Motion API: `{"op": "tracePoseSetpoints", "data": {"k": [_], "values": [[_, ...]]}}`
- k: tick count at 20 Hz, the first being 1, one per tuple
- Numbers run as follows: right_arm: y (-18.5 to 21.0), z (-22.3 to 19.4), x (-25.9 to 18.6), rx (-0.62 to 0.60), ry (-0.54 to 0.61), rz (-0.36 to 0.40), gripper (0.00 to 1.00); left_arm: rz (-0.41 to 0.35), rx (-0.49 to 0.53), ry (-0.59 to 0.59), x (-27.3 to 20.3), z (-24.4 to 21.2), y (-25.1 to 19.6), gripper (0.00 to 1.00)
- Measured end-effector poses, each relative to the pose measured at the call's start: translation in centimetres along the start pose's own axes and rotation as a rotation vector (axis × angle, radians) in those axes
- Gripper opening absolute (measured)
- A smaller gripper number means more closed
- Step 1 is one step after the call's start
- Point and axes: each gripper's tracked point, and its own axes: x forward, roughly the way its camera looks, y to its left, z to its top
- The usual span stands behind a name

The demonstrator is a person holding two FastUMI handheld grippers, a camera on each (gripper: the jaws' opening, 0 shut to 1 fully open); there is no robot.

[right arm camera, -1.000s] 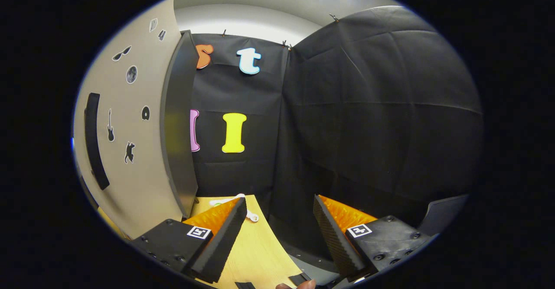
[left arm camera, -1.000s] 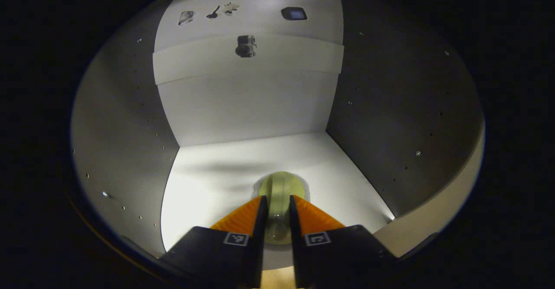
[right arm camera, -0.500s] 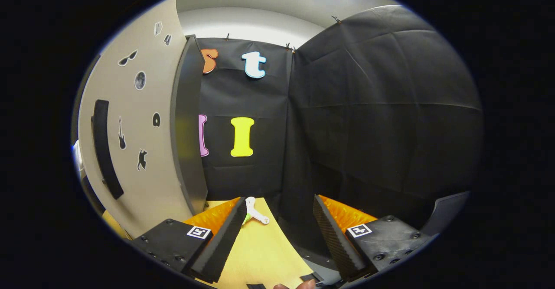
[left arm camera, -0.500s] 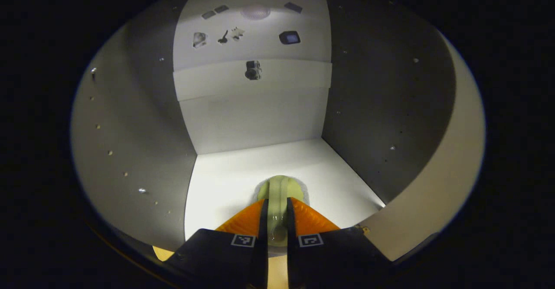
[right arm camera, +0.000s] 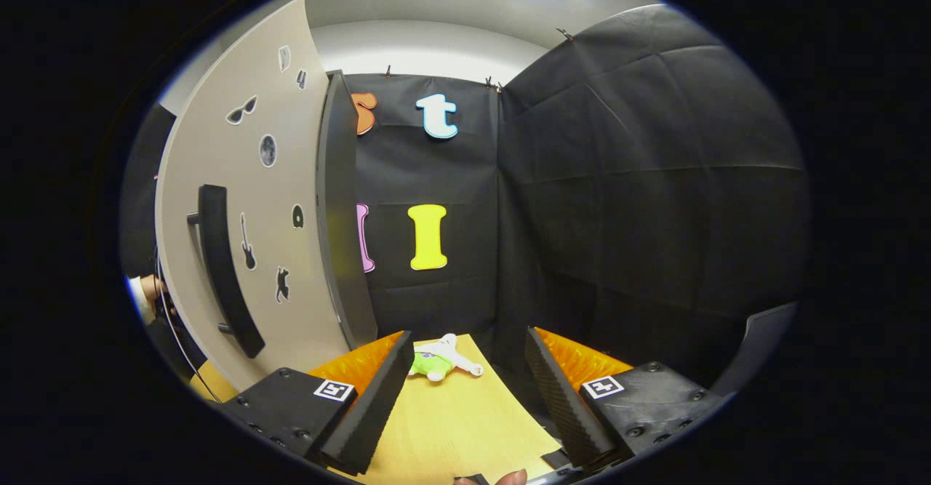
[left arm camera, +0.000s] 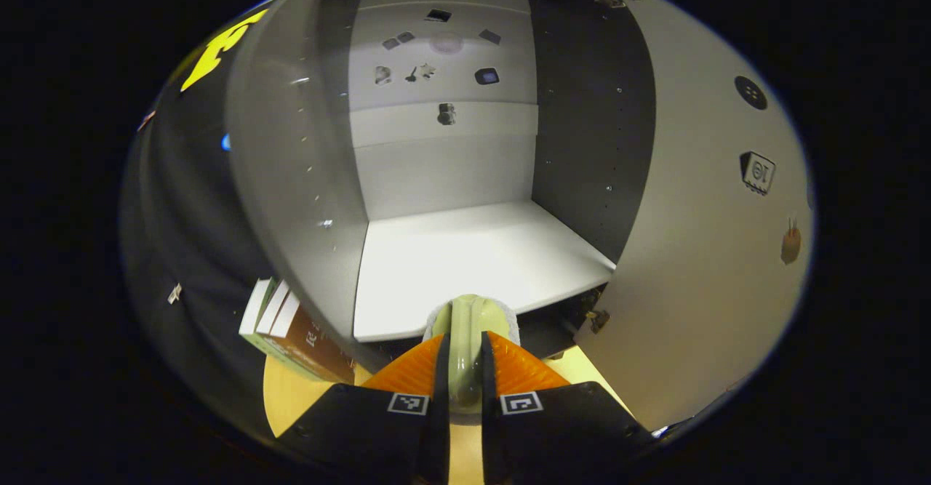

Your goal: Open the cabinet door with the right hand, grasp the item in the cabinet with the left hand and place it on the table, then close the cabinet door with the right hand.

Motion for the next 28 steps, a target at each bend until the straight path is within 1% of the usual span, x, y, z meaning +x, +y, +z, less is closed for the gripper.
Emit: {"op": "tracePoseSetpoints", "data": {"k": [1,2,3,5,6,7,9,11,14,15,16,18,20,25,28], "values": [[0.4,0.2,-0.2,-0.008,-0.004,0.006,1.0,0.004,0.006,-0.014,-0.8,-1.1,-0.2,0.22],[0.9,0.5,-0.3,-0.014,-0.009,0.011,0.98,0.01,0.012,-0.025,-1.4,-2.3,-0.3,0.22],[1.3,0.7,-0.5,-0.016,-0.013,0.016,0.98,0.015,0.003,-0.022,-1.9,-3.8,-0.6,0.21],[2.1,1.3,-0.7,-0.016,-0.025,0.025,0.98,0.004,-0.052,0.0,-2.7,-7.1,-1.7,0.21],[2.4,1.5,-0.8,-0.018,-0.03,0.03,1.0,0.003,-0.075,0.007,-3.0,-8.6,-2.1,0.21],[2.7,1.7,-0.8,-0.023,-0.034,0.034,0.98,0.014,-0.092,0.009,-3.0,-10.0,-2.1,0.21],[3.3,2.1,-0.6,-0.034,-0.038,0.048,0.98,0.043,-0.121,0.003,-3.1,-12.6,-2.3,0.22],[4.0,2.4,-0.3,-0.04,-0.039,0.07,0.98,0.065,-0.128,-0.004,-2.8,-15.4,-2.6,0.22],[4.8,2.6,0.2,-0.042,-0.037,0.095,0.98,0.074,-0.135,0.044,-2.0,-20.6,-3.2,0.22],[4.9,2.5,0.2,-0.044,-0.038,0.099,0.98,0.081,-0.142,0.054,-2.1,-22.4,-3.4,0.23],[5.0,2.5,0.2,-0.047,-0.038,0.102,0.98,0.097,-0.14,0.054,-2.0,-23.8,-3.4,0.21],[5.2,2.5,0.6,-0.059,-0.036,0.106,0.98,0.138,-0.121,0.054,-1.3,-26.4,-3.5,0.21],[5.2,2.2,0.6,-0.058,-0.023,0.113,0.98,0.148,-0.093,0.054,-0.5,-28.8,-4.6,0.21],[5.5,2.3,1.2,-0.059,-0.014,0.127,0.98,0.104,-0.037,0.083,1.1,-33.8,-9.3,0.22],[6.4,2.5,2.0,-0.069,-0.025,0.135,0.98,0.091,-0.046,0.104,1.6,-35.9,-11.0,0.21]]}}
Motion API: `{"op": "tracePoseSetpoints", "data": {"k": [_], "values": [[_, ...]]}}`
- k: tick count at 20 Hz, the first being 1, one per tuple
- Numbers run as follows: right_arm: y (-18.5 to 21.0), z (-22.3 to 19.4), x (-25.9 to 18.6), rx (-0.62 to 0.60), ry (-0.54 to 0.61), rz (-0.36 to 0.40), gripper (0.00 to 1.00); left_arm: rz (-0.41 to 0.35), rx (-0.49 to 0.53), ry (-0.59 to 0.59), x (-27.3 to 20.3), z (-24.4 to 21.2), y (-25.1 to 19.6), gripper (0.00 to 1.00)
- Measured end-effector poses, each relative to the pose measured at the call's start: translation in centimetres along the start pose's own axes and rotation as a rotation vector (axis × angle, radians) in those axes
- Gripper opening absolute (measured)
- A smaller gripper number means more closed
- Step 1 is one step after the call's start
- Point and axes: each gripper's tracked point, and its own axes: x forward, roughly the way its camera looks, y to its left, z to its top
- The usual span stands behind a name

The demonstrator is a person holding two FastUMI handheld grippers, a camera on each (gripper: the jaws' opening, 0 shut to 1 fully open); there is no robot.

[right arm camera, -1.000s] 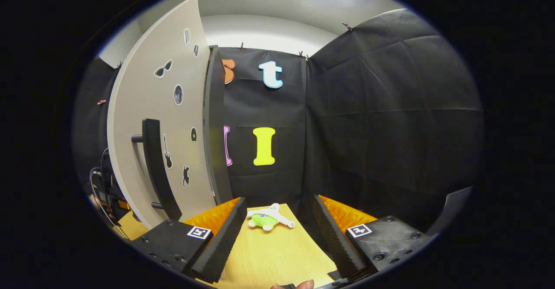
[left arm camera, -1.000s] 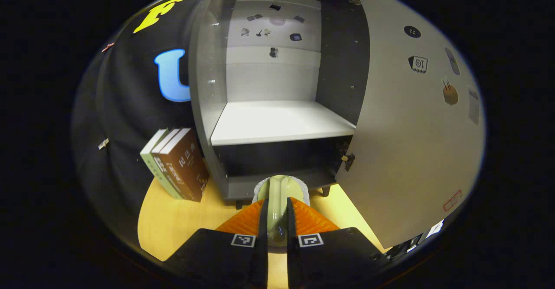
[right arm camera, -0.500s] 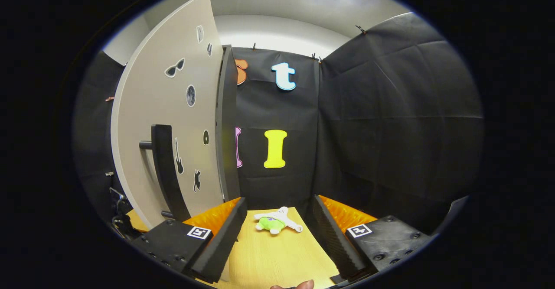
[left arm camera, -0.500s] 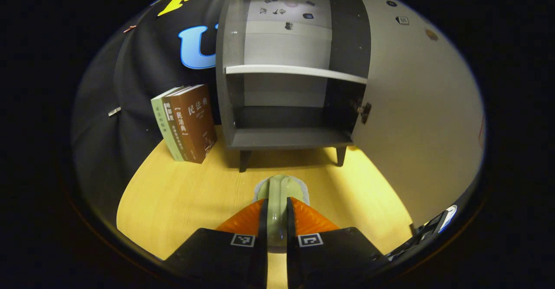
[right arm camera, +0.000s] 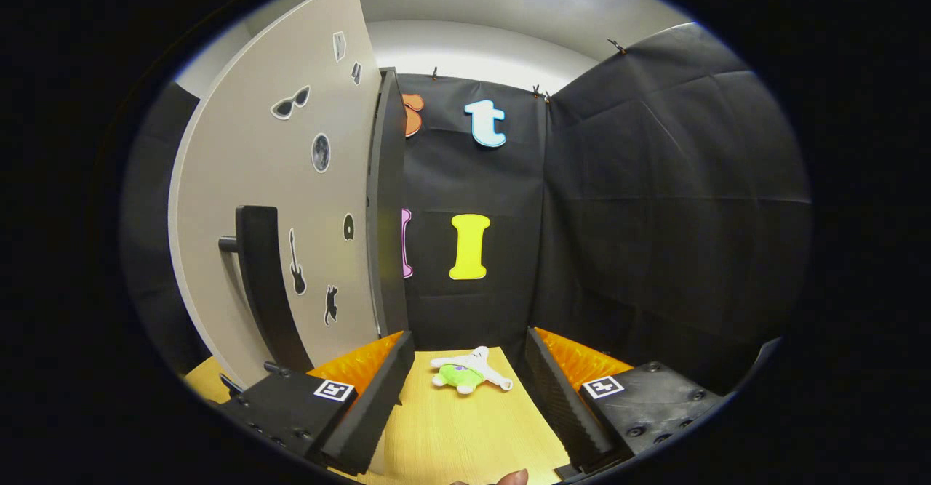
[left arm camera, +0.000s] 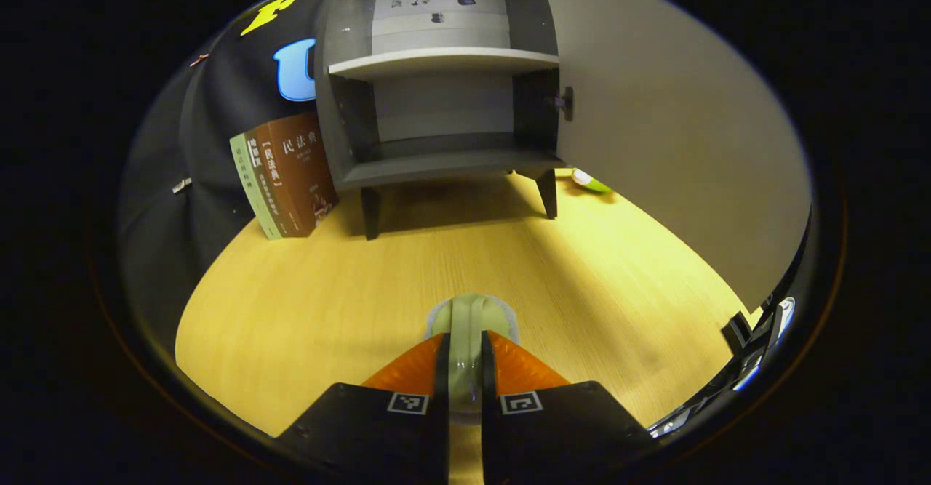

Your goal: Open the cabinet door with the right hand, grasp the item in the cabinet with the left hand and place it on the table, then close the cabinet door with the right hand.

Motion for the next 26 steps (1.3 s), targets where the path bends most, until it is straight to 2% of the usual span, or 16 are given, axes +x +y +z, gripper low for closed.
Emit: {"op": "tracePoseSetpoints", "data": {"k": [7,11,13,15,16,19,26], "values": [[1.4,0.1,0.4,-0.016,-0.007,-0.003,0.98,-0.005,0.011,0.037,1.6,-2.6,-1.6,0.22],[1.4,-0.4,0.2,-0.046,-0.001,-0.001,0.98,-0.024,-0.024,0.035,2.2,-2.7,-2.1,0.3],[1.3,-0.4,0.3,-0.037,0.0,-0.007,0.98,-0.016,-0.035,0.03,1.9,-2.4,-1.9,0.58],[1.2,-0.3,0.4,-0.034,-0.003,-0.007,0.98,-0.008,-0.042,0.036,1.9,-2.6,-1.7,0.72],[1.2,-0.5,0.4,-0.036,-0.001,-0.007,1.0,-0.013,-0.049,0.041,1.8,-2.7,-1.8,0.75],[1.2,-0.7,0.4,-0.034,0.008,-0.01,0.98,-0.018,-0.067,0.028,1.1,-1.9,-1.4,0.98],[1.9,-0.9,-0.3,-0.047,0.011,-0.02,0.98,-0.031,-0.065,-0.049,-2.7,3.5,0.3,0.98]]}}
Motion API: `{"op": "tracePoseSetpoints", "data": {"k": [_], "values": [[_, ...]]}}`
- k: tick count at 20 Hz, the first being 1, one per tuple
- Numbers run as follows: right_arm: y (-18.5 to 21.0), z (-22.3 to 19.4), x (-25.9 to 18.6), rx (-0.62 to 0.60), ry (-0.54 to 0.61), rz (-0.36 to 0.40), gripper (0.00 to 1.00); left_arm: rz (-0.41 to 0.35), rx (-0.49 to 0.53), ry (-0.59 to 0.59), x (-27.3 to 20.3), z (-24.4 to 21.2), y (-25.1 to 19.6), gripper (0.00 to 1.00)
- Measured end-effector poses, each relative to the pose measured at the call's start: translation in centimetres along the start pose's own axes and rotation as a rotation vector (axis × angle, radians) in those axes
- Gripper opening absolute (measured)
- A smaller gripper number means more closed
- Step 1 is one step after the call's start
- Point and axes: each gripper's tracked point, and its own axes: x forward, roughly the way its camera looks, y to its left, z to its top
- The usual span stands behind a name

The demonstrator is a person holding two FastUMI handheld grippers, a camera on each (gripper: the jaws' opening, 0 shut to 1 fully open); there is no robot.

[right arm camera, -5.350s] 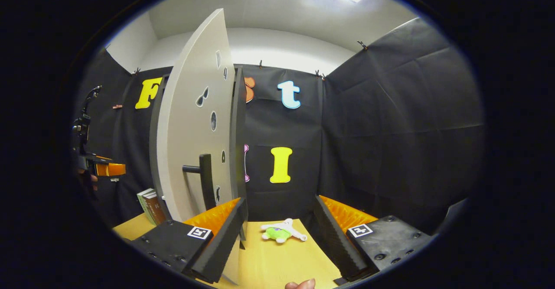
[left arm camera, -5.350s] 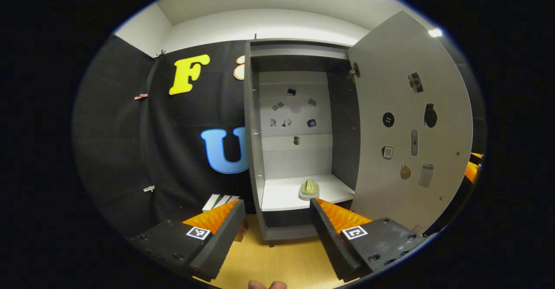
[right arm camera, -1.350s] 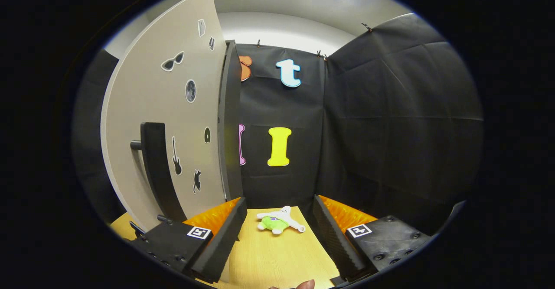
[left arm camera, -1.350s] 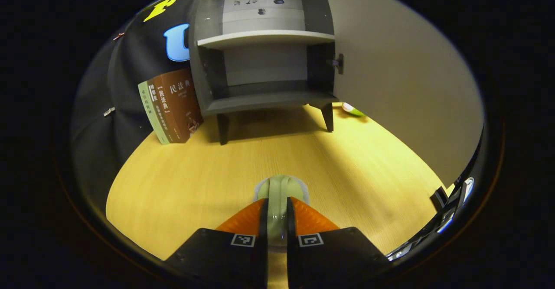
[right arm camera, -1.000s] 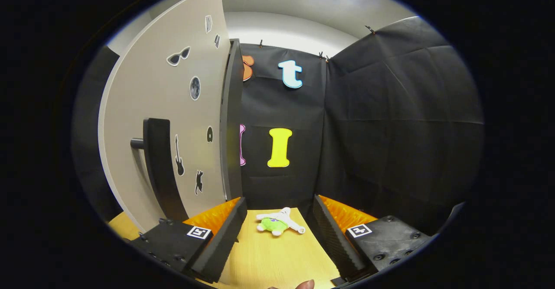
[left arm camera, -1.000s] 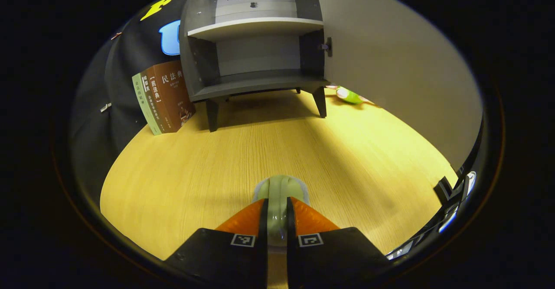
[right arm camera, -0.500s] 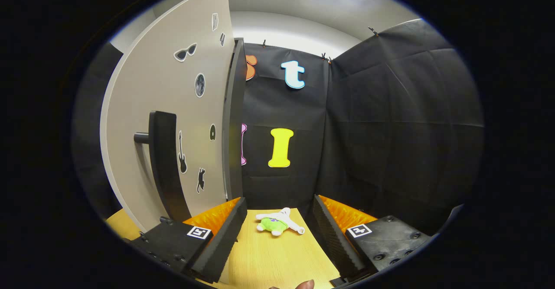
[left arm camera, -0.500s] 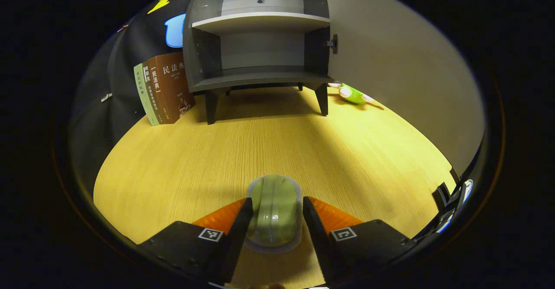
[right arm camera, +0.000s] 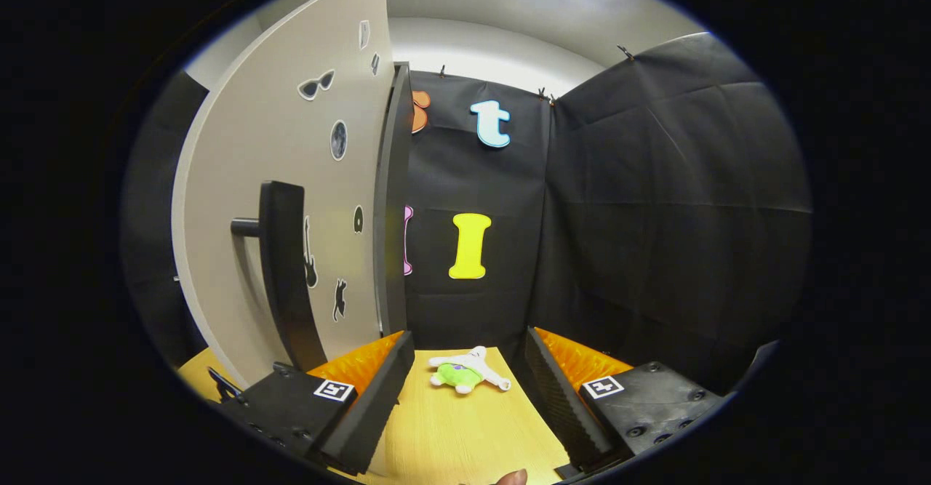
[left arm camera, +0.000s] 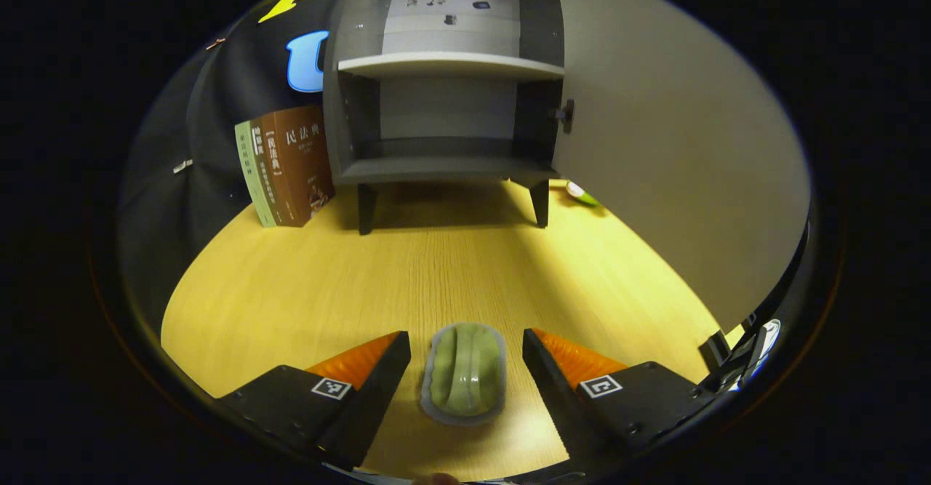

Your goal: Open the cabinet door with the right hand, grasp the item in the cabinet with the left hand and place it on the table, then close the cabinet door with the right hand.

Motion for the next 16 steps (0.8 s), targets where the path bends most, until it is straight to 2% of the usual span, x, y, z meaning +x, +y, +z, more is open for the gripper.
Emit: {"op": "tracePoseSetpoints", "data": {"k": [3,7,13,16], "values": [[0.3,-0.2,-0.6,-0.009,0.006,-0.008,0.98,-0.002,0.005,-0.038,-2.8,3.2,1.7,0.98],[0.3,0.3,-1.3,0.017,-0.003,-0.026,0.96,0.008,-0.04,-0.141,-7.5,9.0,5.3,0.98],[0.6,2.9,-2.1,0.025,-0.039,-0.037,0.96,0.12,-0.042,-0.316,-14.8,18.7,12.5,0.97],[0.8,4.2,-2.7,0.033,-0.064,-0.049,0.96,0.151,-0.096,-0.385,-18.5,23.0,15.5,0.98]]}}
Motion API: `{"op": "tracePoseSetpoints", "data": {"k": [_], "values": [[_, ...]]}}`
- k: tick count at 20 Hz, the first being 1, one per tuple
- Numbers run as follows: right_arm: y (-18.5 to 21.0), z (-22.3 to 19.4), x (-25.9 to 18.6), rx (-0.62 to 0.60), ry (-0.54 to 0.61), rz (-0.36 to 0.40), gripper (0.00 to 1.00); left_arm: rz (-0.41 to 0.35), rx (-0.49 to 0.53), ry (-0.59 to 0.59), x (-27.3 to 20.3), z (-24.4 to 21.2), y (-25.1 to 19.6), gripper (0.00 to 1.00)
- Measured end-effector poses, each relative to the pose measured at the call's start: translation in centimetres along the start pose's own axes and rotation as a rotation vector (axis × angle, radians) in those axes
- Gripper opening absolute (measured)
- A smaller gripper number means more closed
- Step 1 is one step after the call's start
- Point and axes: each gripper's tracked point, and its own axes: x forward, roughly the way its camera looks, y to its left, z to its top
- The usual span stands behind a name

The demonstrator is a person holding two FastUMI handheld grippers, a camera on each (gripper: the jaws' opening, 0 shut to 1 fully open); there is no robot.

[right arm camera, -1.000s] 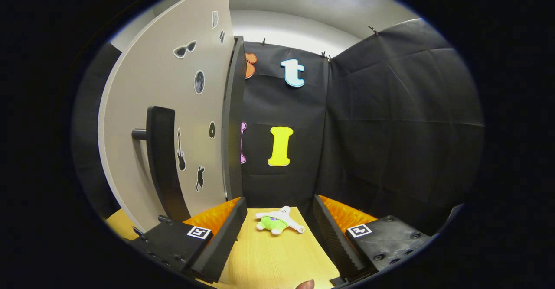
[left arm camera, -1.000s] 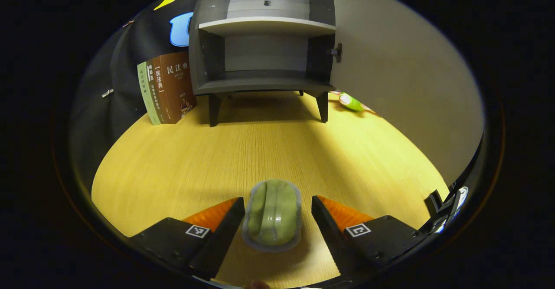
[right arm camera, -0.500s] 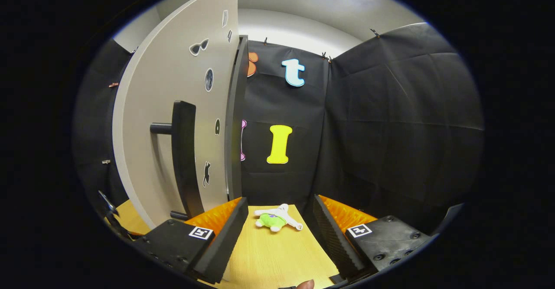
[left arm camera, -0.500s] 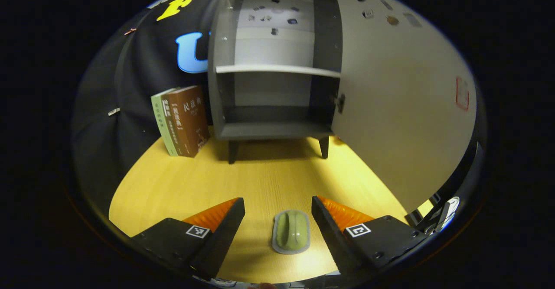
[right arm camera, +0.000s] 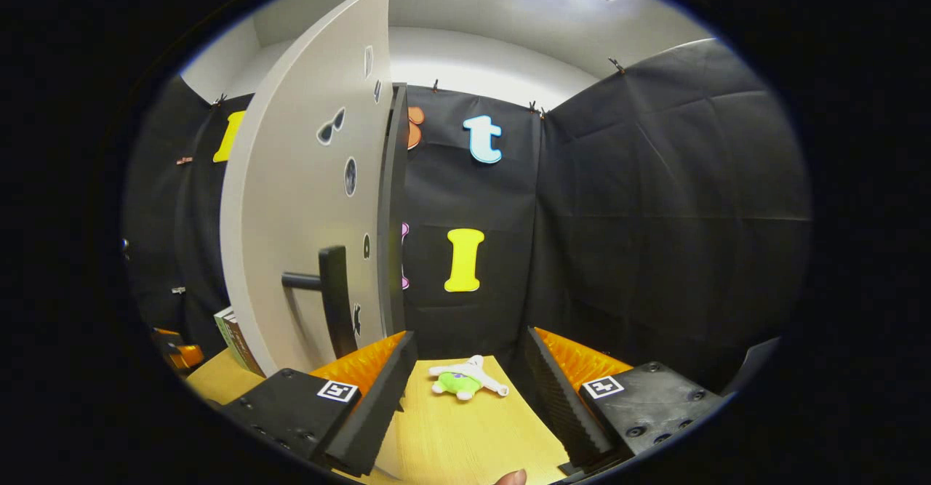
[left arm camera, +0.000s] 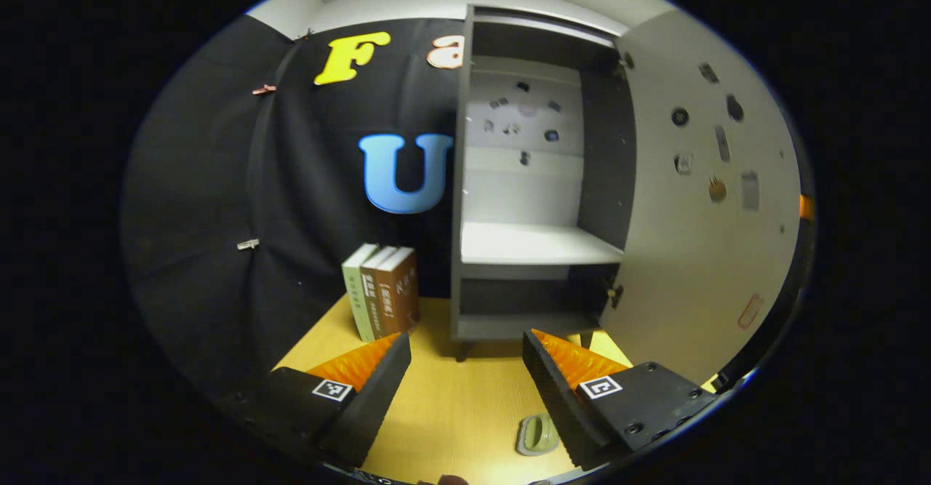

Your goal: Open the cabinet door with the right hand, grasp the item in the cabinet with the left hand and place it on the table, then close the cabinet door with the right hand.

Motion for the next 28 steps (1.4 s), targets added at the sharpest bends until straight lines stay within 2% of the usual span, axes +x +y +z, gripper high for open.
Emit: {"op": "tracePoseSetpoints", "data": {"k": [5,9,14,19,24,25,26,28], "values": [[0.1,0.2,-0.7,-0.017,-0.002,-0.03,0.96,0.061,-0.012,-0.112,-3.2,8.0,4.7,0.97],[0.1,0.4,-0.9,-0.027,-0.001,-0.058,0.96,0.132,0.02,-0.143,-5.5,11.4,8.4,0.97],[0.4,0.1,-1.3,0.049,0.005,-0.088,0.96,0.167,0.034,-0.137,-7.0,11.3,11.0,0.97],[1.4,0.2,-1.8,0.037,-0.004,-0.114,0.96,0.161,0.034,-0.123,-7.4,10.6,13.0,0.97],[4.4,0.1,-3.2,0.047,-0.015,-0.11,0.96,0.139,0.043,-0.13,-7.5,10.8,14.0,0.97],[5.1,0.2,-3.4,0.046,-0.021,-0.115,1.0,0.132,0.045,-0.129,-7.5,10.7,14.0,0.97],[5.9,0.3,-3.6,0.044,-0.024,-0.118,0.95,0.127,0.049,-0.125,-7.3,10.7,14.1,0.97],[7.5,0.2,-3.9,0.039,-0.026,-0.113,0.95,0.119,0.061,-0.12,-7.3,10.6,14.2,0.97]]}}
